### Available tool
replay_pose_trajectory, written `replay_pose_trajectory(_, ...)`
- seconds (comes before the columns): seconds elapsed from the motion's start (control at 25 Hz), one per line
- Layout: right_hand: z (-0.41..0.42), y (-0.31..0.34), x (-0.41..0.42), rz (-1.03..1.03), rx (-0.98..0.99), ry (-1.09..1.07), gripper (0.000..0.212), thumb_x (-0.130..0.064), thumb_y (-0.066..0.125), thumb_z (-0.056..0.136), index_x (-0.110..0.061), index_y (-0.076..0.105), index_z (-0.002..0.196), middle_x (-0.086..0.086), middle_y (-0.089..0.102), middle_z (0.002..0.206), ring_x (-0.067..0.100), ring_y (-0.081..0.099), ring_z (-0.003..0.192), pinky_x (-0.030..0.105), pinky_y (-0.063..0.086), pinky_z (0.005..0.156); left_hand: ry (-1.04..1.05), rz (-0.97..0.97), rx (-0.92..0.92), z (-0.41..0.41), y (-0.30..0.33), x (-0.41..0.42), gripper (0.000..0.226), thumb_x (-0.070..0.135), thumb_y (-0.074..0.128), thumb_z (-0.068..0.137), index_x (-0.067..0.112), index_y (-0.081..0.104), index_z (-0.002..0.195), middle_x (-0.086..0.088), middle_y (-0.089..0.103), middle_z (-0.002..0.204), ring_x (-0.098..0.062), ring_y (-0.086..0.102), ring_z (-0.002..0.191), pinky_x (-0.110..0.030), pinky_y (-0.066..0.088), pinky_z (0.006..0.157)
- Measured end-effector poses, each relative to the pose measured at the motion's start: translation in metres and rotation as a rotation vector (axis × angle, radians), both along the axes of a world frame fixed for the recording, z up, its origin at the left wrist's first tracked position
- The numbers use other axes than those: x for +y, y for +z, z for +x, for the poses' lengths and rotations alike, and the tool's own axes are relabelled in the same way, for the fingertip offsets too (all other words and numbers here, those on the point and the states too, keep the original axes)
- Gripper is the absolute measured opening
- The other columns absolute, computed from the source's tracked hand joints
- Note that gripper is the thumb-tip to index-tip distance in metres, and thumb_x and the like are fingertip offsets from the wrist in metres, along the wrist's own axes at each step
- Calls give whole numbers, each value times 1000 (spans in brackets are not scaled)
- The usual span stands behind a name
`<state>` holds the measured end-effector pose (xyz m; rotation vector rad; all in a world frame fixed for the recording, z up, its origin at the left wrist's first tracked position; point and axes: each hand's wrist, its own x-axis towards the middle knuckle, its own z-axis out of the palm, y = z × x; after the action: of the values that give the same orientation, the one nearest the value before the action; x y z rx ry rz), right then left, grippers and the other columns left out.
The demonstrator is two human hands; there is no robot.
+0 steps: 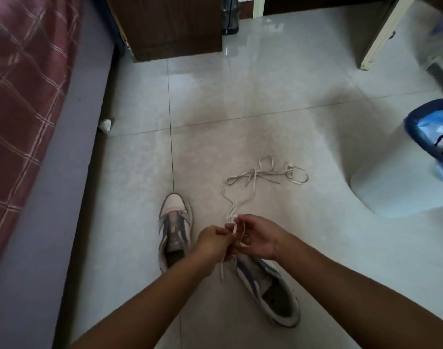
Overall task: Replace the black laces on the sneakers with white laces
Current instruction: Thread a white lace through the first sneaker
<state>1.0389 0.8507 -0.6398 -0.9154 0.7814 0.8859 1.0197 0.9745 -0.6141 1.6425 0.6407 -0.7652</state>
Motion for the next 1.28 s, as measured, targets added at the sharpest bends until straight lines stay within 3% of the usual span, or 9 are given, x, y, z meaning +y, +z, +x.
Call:
replay_pose_trajectory(0.16,24,15,-3,-165,-106,1,23,-20,50,93,-15,60,73,-3,69,61,10,59,72,26,40,66,-101,-13,-27,-10,4,17,18,20,55,95,5,63,89,-6,63,65,-15,56,49,-23,50,49)
replay_pose_trajectory(0.48,81,51,-3,-288,-277,-115,23,-18,48,93,-18,56,71,-9,62,48,4,55,62,22,34,60,-163,-56,-136,-31,13,60,23,22,53,94,18,73,84,0,68,67,-10,66,63,-16,51,60)
replay_pose_trajectory(0.68,108,68,-11,-271,-411,-240,20,-21,51,94,-18,61,76,-2,67,79,7,61,77,26,39,67,-147,-133,-77,-53,5,77,21,20,55,94,12,74,88,-3,69,70,-15,62,59,-21,50,56)
replay_pose_trajectory(0.8,106,60,-11,-19,-502,-107,18,-30,51,95,-25,61,80,-12,63,87,4,54,86,27,42,69,-62,-137,13,-67,-8,80,18,10,53,95,3,69,93,-8,68,69,-15,62,57,-22,50,53)
replay_pose_trajectory(0.88,92,41,-12,-104,-452,99,19,-36,51,94,-25,61,81,-12,57,86,6,48,83,28,41,70,42,-206,142,-80,-18,75,16,-8,47,93,-6,62,92,-14,63,66,-19,59,55,-22,50,50)
replay_pose_trajectory(0.96,68,15,-17,-419,-334,251,21,-36,53,93,-22,63,80,-5,55,82,10,47,77,29,36,72,169,-295,245,-90,-28,65,22,-24,38,87,-14,57,88,-21,56,67,-26,55,58,-22,50,45)
replay_pose_trajectory(1.04,43,-8,-22,-487,-228,185,23,-33,53,94,-18,62,80,-1,58,69,12,50,66,27,36,65,330,-339,261,-91,-35,55,22,-28,36,85,-17,56,85,-23,55,73,-30,54,67,-27,55,48)
replay_pose_trajectory(1.16,14,-22,-29,-313,-144,38,28,-32,49,97,-9,55,84,-1,42,44,14,37,45,23,31,49,503,-369,220,-77,-38,42,14,-12,47,91,-15,59,82,-19,60,75,-26,57,72,-29,59,58)
replay_pose_trajectory(1.28,0,-27,-35,-319,-106,76,28,-30,38,101,-11,45,82,-1,29,46,12,22,45,25,21,51,366,-315,168,-62,-39,35,19,14,51,96,0,63,94,-7,61,68,-13,49,55,-17,40,38)
